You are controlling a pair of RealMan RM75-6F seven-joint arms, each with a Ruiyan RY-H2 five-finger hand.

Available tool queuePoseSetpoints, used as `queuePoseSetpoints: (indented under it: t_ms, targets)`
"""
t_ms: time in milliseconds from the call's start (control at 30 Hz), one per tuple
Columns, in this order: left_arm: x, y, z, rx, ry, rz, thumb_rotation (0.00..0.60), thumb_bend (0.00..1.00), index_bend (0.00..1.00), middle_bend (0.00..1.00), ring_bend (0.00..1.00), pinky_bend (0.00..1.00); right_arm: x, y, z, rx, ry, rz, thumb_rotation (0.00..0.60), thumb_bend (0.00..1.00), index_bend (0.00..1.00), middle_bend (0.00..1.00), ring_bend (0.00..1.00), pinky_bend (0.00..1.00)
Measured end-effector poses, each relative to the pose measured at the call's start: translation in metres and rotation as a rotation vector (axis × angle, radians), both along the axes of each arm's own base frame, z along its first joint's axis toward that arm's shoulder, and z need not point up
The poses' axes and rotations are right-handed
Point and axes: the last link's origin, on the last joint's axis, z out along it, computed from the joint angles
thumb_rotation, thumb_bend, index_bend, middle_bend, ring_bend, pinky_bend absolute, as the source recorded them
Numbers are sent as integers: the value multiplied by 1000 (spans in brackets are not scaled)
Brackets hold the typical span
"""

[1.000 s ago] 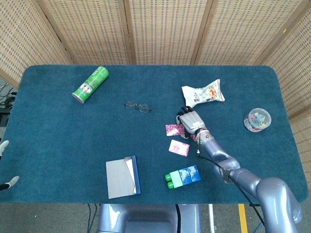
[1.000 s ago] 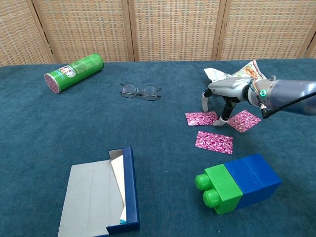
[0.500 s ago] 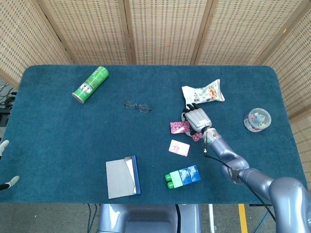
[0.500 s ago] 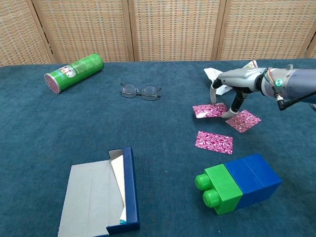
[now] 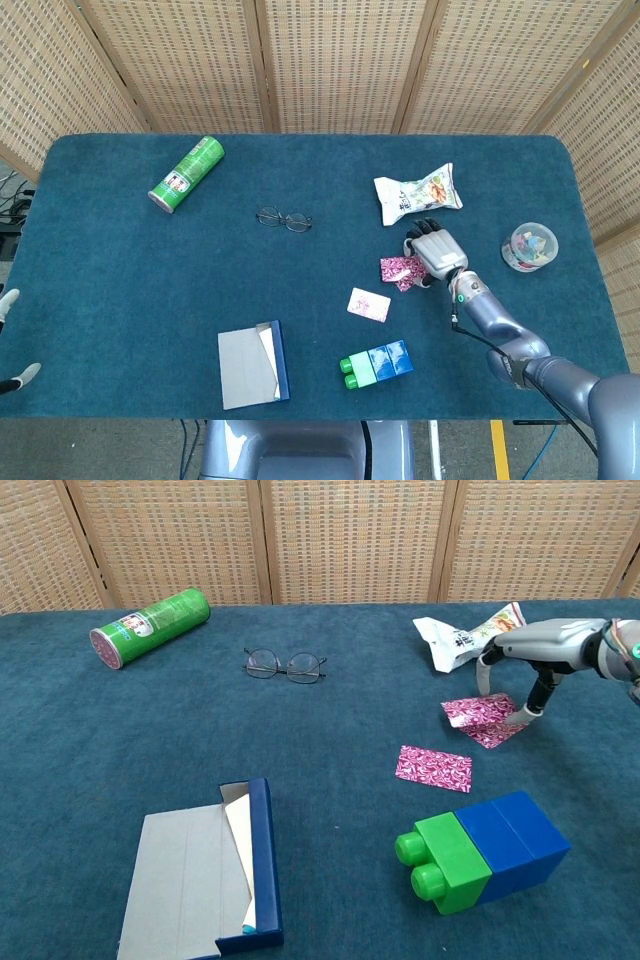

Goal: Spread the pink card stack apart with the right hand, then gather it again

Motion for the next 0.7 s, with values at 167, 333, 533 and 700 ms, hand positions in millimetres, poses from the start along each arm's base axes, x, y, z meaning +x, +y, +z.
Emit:
queuePoseSetpoints:
  t_ms: [167,333,533,700]
  targets:
    - [3,-2,-1,-2,1,-2,600,122,0,0,0,0,-14,4,7,1,0,-14,600,381,439,214,0,0]
    - [4,-3,0,-2,2,-4,600,122,0,0,0,0,-20,5,9,3,1,-14,600,367,439,213,0,0]
    - [4,-4,0,0,0,1,600,123,0,0,0,0,-25,4,8,6,3,-18,600,363,417,197,0,0]
    - [3,-5,1,1,0,4,600,122,0,0,0,0,-25,3,5,17,10,-19,600,343,371,183,0,0]
